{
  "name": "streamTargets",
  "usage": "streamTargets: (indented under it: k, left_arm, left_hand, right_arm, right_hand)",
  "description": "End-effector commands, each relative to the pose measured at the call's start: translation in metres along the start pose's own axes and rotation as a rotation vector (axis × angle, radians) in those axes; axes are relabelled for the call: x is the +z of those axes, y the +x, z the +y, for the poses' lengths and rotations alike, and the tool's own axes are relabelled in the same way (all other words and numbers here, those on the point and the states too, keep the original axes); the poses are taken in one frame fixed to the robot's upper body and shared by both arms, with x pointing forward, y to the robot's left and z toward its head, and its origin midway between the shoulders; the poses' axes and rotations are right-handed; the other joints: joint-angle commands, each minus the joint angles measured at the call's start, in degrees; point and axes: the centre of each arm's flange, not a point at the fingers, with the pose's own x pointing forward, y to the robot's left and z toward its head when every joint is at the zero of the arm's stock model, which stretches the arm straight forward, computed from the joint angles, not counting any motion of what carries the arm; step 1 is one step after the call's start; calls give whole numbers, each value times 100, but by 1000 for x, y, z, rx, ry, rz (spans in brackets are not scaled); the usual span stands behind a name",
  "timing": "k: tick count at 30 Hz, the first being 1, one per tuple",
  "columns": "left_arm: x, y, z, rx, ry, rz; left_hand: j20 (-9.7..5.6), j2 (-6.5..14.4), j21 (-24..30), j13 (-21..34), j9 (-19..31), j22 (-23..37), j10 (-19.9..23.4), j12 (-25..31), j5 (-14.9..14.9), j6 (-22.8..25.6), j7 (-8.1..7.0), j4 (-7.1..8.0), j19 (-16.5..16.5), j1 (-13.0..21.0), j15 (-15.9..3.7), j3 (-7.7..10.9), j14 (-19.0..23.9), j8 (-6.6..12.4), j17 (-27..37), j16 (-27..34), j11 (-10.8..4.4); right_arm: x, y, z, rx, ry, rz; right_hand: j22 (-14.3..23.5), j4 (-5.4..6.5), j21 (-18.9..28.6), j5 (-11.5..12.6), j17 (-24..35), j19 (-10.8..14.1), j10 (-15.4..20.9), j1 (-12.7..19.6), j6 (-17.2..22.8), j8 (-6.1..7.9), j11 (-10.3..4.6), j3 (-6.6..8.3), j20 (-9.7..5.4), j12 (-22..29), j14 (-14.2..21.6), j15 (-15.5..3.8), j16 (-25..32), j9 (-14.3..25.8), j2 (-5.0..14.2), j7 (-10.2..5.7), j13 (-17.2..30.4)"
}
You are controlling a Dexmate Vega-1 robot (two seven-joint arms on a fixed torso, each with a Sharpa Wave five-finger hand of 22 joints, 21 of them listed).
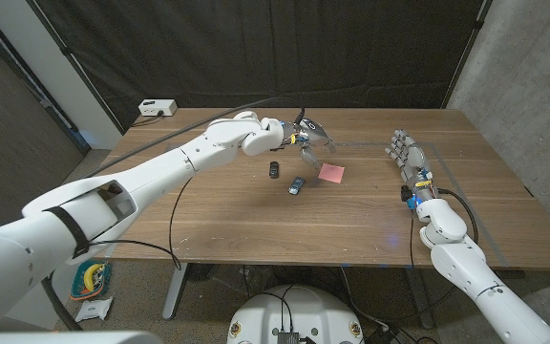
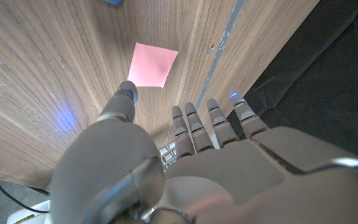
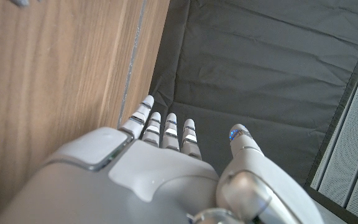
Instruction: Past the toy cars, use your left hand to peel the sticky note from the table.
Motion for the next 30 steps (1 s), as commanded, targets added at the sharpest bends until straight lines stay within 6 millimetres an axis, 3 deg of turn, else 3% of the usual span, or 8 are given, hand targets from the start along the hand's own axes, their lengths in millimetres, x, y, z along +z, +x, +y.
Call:
streamTargets:
  k: [1, 14, 30]
  left_arm:
    - [6, 6, -6, 0, 71, -10]
    - [9, 9, -19, -9, 139, 6]
    - [19, 9, -36, 46, 121, -7]
  left_hand:
    - [-9, 10, -16, 17, 15, 12, 125, 41, -5, 21, -89, 20, -18, 111, -206, -47, -22, 22, 28, 3, -44]
    - [-91, 48, -9, -18, 13, 1, 486, 95, -49, 317, -228, 34, 98, 317, -336, -147, 43, 59, 16, 27, -163]
    - [-137, 77, -4, -41, 11, -6, 745, 114, -87, 544, -186, 34, 201, 495, -449, -230, 183, 72, 8, 73, -198]
  right_arm:
    - [-4, 1, -1, -3, 6, 3]
    - [-7, -1, -3, -6, 11, 4]
    - [-10, -4, -5, -7, 16, 8]
  right_hand:
    - [7, -4, -25, -28, 16, 53, 33, -8, 70, -1, 21, -5, 17, 1, 32, 53, 20, 16, -6, -1, 27]
    - [8, 1, -44, -28, 21, 59, 40, -18, 71, -4, 23, -12, 24, -2, 28, 58, 18, 17, -6, -10, 28]
    - [8, 1, -65, -28, 24, 70, 48, -22, 73, -7, 27, -16, 23, -6, 33, 52, 19, 17, -6, -13, 28]
